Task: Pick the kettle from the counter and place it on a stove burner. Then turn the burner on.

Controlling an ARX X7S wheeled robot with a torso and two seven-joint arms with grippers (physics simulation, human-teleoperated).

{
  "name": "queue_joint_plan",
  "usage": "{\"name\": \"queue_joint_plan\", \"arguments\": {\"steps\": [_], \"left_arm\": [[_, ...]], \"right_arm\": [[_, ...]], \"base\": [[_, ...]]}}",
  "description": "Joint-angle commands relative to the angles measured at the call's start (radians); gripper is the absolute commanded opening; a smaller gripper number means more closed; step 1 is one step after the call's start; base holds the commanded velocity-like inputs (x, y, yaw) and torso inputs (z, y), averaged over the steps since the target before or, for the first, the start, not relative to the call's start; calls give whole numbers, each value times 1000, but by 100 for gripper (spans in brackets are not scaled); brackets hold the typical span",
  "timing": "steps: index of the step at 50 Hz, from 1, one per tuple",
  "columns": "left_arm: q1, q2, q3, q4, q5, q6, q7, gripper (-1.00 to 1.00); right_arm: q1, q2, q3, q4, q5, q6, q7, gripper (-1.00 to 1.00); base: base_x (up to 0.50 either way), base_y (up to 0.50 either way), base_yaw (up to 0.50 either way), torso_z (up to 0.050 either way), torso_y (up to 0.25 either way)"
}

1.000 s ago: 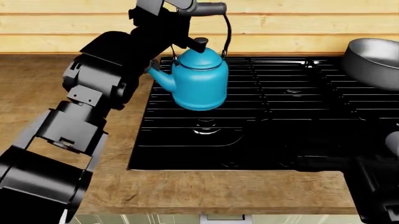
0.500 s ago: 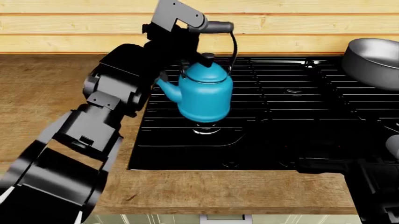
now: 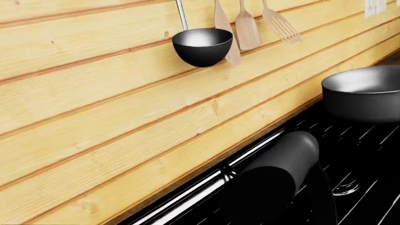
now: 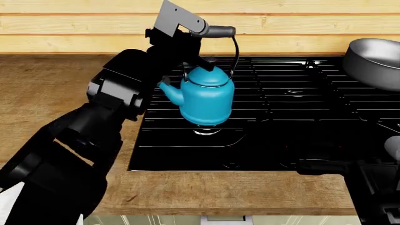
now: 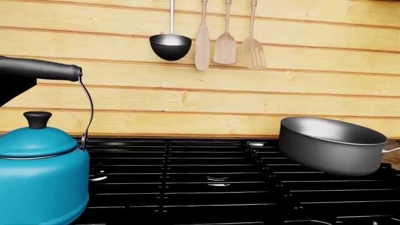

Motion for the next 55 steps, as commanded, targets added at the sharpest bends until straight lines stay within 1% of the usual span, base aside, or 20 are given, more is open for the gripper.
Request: {"name": "queue_joint_plan", "arguments": {"steps": [1, 2, 3, 9, 25, 31, 44, 55], "left_arm": [[-8, 8, 136, -26, -158, 18, -4, -100], [-10, 8, 142, -27, -166, 17, -9, -100], [-13, 8, 149, -31, -173, 18, -14, 100], [-22, 7, 185, -35, -201, -3, -11, 100], [-25, 7, 234, -38, -233, -28, -37, 100], [-25, 0, 248, -29, -241, -74, -40, 100], [-8, -121, 248, 218, -273, -173, -142, 100], [-5, -187, 251, 349, -293, -237, -192, 100]], "right_arm": [[0, 0, -7, 5, -5, -5, -2, 100], [0, 0, -7, 5, -5, -6, -3, 100], [-1, 0, -7, 5, -5, -7, -3, 100], [-1, 0, -8, 5, -6, -10, -4, 100], [-2, 2, -12, 1, -6, -15, 1, 100], [13, 8, -13, -2, 9, -6, 11, 100], [19, 13, -15, -14, 21, -4, 23, 100], [39, 19, -21, -20, 38, 3, 35, 100]], "base": [[0, 0, 0, 0, 0], [0, 0, 0, 0, 0], [0, 0, 0, 0, 0], [0, 0, 0, 0, 0], [0, 0, 0, 0, 0], [0, 0, 0, 0, 0], [0, 0, 0, 0, 0], [0, 0, 0, 0, 0]]}}
